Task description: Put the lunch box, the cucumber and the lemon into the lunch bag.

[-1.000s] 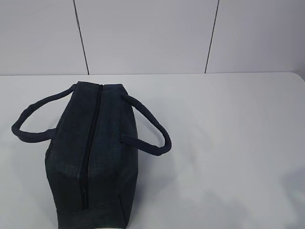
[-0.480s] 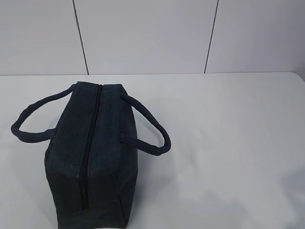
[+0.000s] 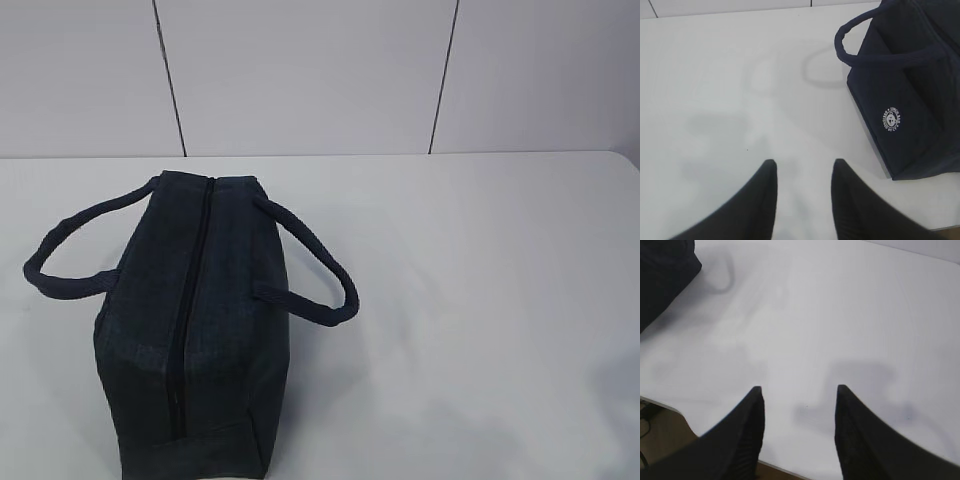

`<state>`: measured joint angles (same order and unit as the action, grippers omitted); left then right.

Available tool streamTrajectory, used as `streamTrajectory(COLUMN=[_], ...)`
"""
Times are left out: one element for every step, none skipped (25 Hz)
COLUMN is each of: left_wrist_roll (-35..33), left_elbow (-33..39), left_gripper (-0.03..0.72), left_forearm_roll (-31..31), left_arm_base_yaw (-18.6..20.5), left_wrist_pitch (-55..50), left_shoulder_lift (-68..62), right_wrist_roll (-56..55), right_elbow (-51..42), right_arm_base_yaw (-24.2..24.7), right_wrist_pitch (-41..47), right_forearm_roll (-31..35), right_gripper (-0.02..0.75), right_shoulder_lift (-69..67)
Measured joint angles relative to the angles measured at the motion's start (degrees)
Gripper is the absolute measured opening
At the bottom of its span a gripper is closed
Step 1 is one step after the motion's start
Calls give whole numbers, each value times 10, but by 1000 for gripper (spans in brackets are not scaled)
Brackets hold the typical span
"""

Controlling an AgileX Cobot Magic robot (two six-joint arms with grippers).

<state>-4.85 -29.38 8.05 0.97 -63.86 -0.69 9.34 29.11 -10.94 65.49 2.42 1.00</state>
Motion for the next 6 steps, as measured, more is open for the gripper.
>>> streamTrajectory(left_wrist_roll=[0, 0, 0, 0, 0, 0], left_elbow=[0, 0, 0, 0, 0, 0], left_gripper=[264, 264, 264, 264, 264, 264], left_forearm_roll=[0, 0, 0, 0, 0, 0], left_arm_base_yaw=[0, 0, 0, 0, 0, 0], left_wrist_pitch=[0, 0, 0, 0, 0, 0], left_shoulder_lift=[0, 0, 0, 0, 0, 0], right_wrist_roll=[0, 0, 0, 0, 0, 0], right_elbow=[0, 0, 0, 0, 0, 0], right_arm_base_yaw=[0, 0, 0, 0, 0, 0], right_wrist_pitch=[0, 0, 0, 0, 0, 0], right_forearm_roll=[0, 0, 0, 0, 0, 0], right_gripper=[334, 334, 334, 334, 334, 334], right_shoulder_lift=[0, 0, 0, 0, 0, 0])
